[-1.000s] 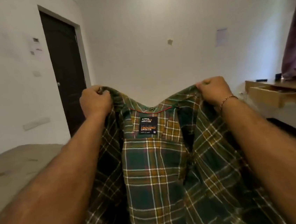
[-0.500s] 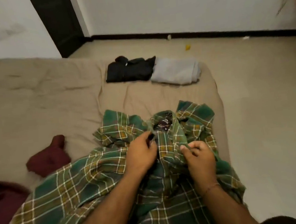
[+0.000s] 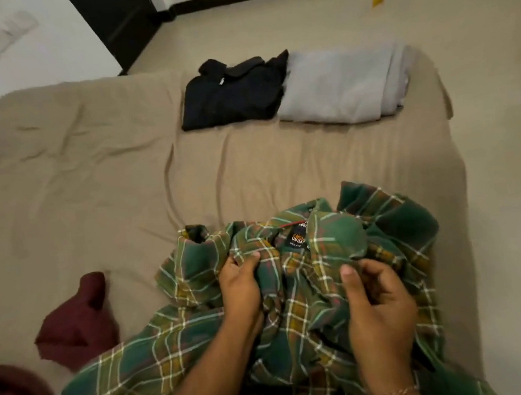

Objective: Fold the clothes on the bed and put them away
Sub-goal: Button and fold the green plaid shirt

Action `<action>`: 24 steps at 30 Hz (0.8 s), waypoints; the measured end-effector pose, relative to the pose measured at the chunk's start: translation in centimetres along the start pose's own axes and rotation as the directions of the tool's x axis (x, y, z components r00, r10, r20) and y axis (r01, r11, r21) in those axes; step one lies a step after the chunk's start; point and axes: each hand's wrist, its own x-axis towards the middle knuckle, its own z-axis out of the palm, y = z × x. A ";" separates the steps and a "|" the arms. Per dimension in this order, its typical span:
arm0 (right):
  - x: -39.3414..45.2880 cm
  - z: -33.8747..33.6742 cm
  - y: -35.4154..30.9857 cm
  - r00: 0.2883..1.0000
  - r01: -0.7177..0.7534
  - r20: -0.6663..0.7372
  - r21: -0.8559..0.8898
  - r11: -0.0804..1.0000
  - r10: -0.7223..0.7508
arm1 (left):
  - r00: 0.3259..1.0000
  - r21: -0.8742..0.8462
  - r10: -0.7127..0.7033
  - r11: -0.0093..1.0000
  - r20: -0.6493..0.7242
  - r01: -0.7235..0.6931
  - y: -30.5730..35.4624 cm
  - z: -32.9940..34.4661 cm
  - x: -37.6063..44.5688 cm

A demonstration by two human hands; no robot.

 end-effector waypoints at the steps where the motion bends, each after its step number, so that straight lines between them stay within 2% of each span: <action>1: -0.6 0.2 0.0 1.000 0.015 0.008 -0.006 1.000 -0.015 | 1.000 0.004 -0.013 1.000 0.007 0.013 -0.1 -0.1 0.2; 4: -1.9 0.5 -0.1 0.992 0.108 0.068 -0.024 0.994 -0.106 | 0.999 0.029 0.008 1.000 0.038 -0.009 -0.1 -0.1 -0.2; 8: -2.8 0.4 -1.2 0.972 0.232 0.036 0.014 0.973 -0.232 | 0.983 0.030 0.129 0.991 0.130 -0.134 0.1 -0.5 -1.2; 10: -3.7 0.1 -1.5 0.969 0.244 0.008 0.066 0.968 -0.245 | 0.949 0.059 0.236 0.966 0.208 -0.253 1.0 -1.0 -2.7; 14: -9.3 -2.7 -2.5 0.941 0.339 -0.006 -0.019 0.941 -0.339 | 0.844 0.102 0.396 0.883 0.363 -0.458 2.4 -4.3 -7.9; 17: -13.9 -4.5 -2.8 0.962 0.269 -0.054 0.010 0.963 -0.268 | 0.710 0.123 0.516 0.761 0.478 -0.636 3.4 -7.3 -11.9; 19: -16.1 -5.0 -3.7 0.978 0.198 -0.091 0.090 0.976 -0.190 | 0.612 0.145 0.616 0.636 0.496 -0.758 4.4 -8.9 -14.5; 20: -16.5 -4.8 -4.1 0.987 0.143 -0.084 0.114 0.983 -0.134 | 0.594 0.149 0.633 0.611 0.497 -0.777 4.4 -9.4 -14.9; 22: -17.9 -4.7 -5.3 0.994 0.091 -0.073 0.163 0.982 -0.080 | 0.593 0.105 0.619 0.641 0.515 -0.760 4.5 -10.6 -16.0; 24: -19.9 -4.5 -6.5 0.997 0.079 -0.040 0.230 0.970 -0.072 | 0.604 0.050 0.555 0.711 0.572 -0.701 4.4 -12.7 -17.2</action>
